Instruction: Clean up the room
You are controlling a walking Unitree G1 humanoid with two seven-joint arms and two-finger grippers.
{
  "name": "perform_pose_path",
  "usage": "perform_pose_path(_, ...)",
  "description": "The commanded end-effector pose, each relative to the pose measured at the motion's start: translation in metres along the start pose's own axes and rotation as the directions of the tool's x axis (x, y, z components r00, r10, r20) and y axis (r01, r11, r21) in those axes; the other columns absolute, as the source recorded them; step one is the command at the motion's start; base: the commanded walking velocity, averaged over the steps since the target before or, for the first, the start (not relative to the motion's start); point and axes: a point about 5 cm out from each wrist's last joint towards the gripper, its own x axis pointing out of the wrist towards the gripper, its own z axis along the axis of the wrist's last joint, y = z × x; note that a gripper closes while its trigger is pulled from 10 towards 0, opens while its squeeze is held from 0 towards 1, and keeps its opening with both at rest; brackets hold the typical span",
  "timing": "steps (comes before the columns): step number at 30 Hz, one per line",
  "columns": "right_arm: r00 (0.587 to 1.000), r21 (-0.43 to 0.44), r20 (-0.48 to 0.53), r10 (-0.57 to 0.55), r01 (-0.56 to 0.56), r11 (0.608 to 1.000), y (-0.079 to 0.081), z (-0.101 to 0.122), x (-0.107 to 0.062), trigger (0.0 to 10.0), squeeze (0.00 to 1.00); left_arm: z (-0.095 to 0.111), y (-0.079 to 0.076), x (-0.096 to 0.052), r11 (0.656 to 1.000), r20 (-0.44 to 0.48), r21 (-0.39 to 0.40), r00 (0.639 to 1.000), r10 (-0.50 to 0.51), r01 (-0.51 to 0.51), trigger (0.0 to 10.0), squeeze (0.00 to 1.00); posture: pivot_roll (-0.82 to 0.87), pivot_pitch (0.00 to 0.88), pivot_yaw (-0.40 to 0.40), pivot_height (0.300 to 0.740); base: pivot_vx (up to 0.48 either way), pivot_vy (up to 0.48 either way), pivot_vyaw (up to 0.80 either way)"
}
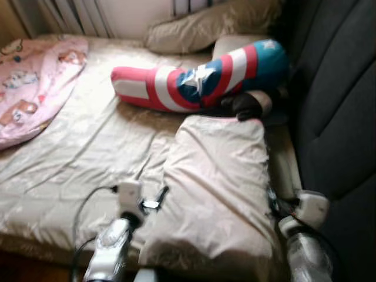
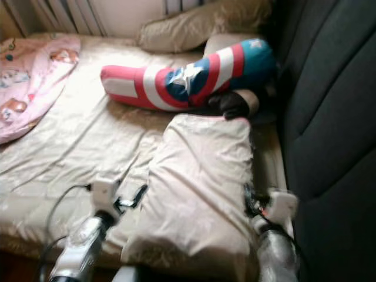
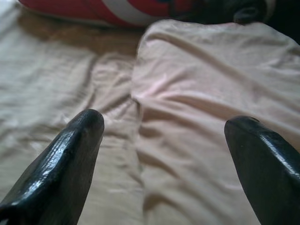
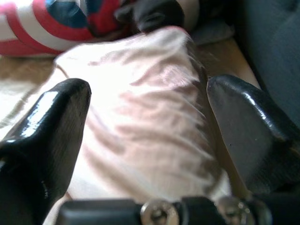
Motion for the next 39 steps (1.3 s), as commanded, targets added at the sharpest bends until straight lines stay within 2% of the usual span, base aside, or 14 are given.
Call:
perform_pose_path(1,0.994,-0.004,-0.096,-0.055,0.055,0.998,-0.017,-0.016,-0.01,10.0,0.0,-0.002,-0.011,0.001,0.999,0.0,-0.024,1.0,-0.028,0.028,10.0,0.0,0.0,0.119,0.006,0.656,0.0,0.0,0.0)
perform_pose_path(5,0.986,-0.012,-0.16,-0.044,0.043,0.999,-0.018,-0.021,-0.005,10.0,0.0,-0.001,-0.013,-0.001,0.999,0.004,-0.024,0.999,-0.036,0.036,10.0,0.0,0.01,0.138,0.005,0.656,0.0,0.0,0.0)
perform_pose_path(6,0.985,-0.01,-0.168,-0.051,0.05,0.999,-0.019,-0.021,-0.003,10.0,0.05,0.0,-0.013,-0.002,0.999,0.007,-0.024,0.999,-0.038,0.038,10.0,0.0,0.02,0.148,0.008,0.656,0.0,0.0,0.0)
perform_pose_path(7,0.981,-0.01,-0.185,-0.063,0.062,0.998,-0.021,-0.021,0.0,10.0,0.98,0.001,-0.013,-0.002,0.999,0.007,-0.024,0.999,-0.038,0.039,10.0,0.0,0.02,0.154,0.01,0.656,0.0,0.0,0.0)
perform_pose_path(8,0.978,-0.012,-0.194,-0.071,0.07,0.997,-0.022,-0.021,0.002,10.0,1.0,0.001,-0.014,-0.003,0.999,0.008,-0.024,0.999,-0.04,0.04,10.0,0.0,0.02,0.157,0.01,0.656,0.0,0.0,0.0)
perform_pose_path(16,0.969,0.004,-0.238,-0.065,0.068,0.998,-0.019,-0.011,0.028,10.0,1.0,0.01,-0.014,-0.005,0.998,0.018,-0.014,0.998,-0.061,0.061,10.0,0.0,0.05,0.211,0.034,0.656,0.0,0.0,0.0)
perform_pose_path(20,0.965,0.0,-0.264,-0.001,0.001,1.0,-0.008,-0.003,0.043,10.0,1.0,0.018,-0.012,-0.003,0.997,0.029,-0.001,0.997,-0.073,0.073,10.0,0.0,0.06,0.234,0.044,0.656,0.0,0.0,0.0)
perform_pose_path(23,0.956,-0.037,-0.294,-0.017,0.007,0.999,-0.009,-0.001,0.047,10.0,1.0,0.023,-0.012,-0.001,0.997,0.044,0.002,0.996,-0.075,0.075,10.0,0.0,0.07,0.239,0.045,0.656,0.0,0.0,0.0)
perform_pose_path(27,0.954,-0.023,-0.299,-0.002,-0.005,1.0,-0.005,0.003,0.054,10.0,1.0,0.028,-0.013,-0.003,0.997,0.05,-0.002,0.996,-0.079,0.079,10.0,0.0,0.07,0.249,0.052,0.656,0.0,0.0,0.0)
perform_pose_path(28,0.953,-0.004,-0.302,0.036,-0.039,0.999,0.0,0.004,0.056,10.0,1.0,0.029,-0.013,-0.003,0.997,0.05,-0.001,0.995,-0.083,0.083,10.0,0.0,0.08,0.251,0.052,0.656,0.0,0.0,0.0)
perform_pose_path(33,0.941,-0.087,-0.338,0.012,-0.044,0.995,-0.001,0.005,0.059,10.0,1.0,0.03,-0.01,-0.009,0.997,0.044,0.005,0.996,-0.08,0.08,10.0,0.0,0.1,0.27,0.056,0.656,0.0,0.0,0.0)
perform_pose_path(37,0.935,-0.048,-0.354,0.025,-0.044,0.998,0.001,0.005,0.061,10.0,1.0,0.031,-0.008,-0.014,0.997,0.036,0.009,0.996,-0.078,0.077,10.0,0.0,0.11,0.279,0.061,0.656,0.0,0.0,0.0)
perform_pose_path(38,0.929,-0.055,-0.369,0.035,-0.059,0.997,0.002,0.003,0.06,10.0,0.83,0.031,-0.007,-0.015,0.997,0.033,0.01,0.997,-0.076,0.076,10.0,0.0,0.11,0.282,0.063,0.656,0.0,0.0,0.0)
perform_pose_path(39,0.925,-0.07,-0.379,0.04,-0.072,0.995,0.003,0.003,0.06,10.0,0.0,0.031,-0.007,-0.017,0.997,0.031,0.012,0.997,-0.075,0.074,10.0,0.0,0.12,0.283,0.065,0.656,0.0,0.0,0.0)
